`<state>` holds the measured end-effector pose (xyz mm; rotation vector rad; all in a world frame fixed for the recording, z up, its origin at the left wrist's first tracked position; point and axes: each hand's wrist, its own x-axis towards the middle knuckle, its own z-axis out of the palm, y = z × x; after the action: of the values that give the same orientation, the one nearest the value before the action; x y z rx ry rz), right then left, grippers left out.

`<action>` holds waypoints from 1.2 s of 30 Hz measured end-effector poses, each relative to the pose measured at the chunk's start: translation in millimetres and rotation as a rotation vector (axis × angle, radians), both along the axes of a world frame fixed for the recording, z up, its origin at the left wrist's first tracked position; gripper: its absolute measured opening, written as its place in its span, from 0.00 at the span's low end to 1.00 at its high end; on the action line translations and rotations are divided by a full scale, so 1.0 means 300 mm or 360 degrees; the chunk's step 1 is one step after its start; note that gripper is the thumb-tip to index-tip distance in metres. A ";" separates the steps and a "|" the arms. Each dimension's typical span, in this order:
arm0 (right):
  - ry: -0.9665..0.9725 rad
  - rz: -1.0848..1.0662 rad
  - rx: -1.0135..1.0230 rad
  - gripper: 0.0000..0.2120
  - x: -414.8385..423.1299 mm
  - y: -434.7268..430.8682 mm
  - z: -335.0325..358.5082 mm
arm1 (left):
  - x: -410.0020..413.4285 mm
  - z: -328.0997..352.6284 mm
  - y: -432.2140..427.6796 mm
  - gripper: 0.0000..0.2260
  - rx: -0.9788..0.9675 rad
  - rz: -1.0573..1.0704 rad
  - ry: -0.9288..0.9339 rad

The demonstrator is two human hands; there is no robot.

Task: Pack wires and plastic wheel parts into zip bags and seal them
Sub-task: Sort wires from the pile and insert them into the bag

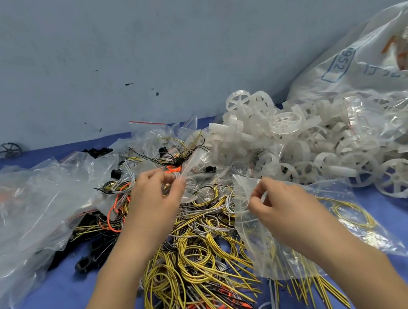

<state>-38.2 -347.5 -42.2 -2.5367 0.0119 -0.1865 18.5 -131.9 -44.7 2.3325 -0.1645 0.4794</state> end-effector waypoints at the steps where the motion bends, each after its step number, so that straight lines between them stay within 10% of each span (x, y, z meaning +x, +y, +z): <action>1: -0.0005 -0.0002 -0.0005 0.06 -0.001 0.000 0.000 | -0.015 0.028 -0.006 0.10 -0.0143 -0.0082 -0.0028; 8: -0.0384 0.0132 0.0433 0.10 -0.001 0.044 0.032 | -0.113 0.070 -0.108 0.09 -0.0542 -0.0194 -0.0295; 19: -0.0317 0.0263 0.1240 0.06 0.020 0.073 0.033 | -0.176 0.025 -0.183 0.17 0.0230 -0.0489 -0.0382; 27: -0.0578 0.0462 0.0195 0.11 0.003 0.043 0.038 | -0.184 0.120 -0.102 0.19 0.0743 -0.0277 -0.0647; 36: -0.0561 0.0329 0.0237 0.10 0.011 0.022 0.040 | -0.175 0.044 -0.085 0.19 0.0316 -0.0439 -0.0277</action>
<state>-35.0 -341.0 -30.2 -2.3058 -0.3591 -0.5257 -33.9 -157.3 -31.6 2.4075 -0.6332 0.5466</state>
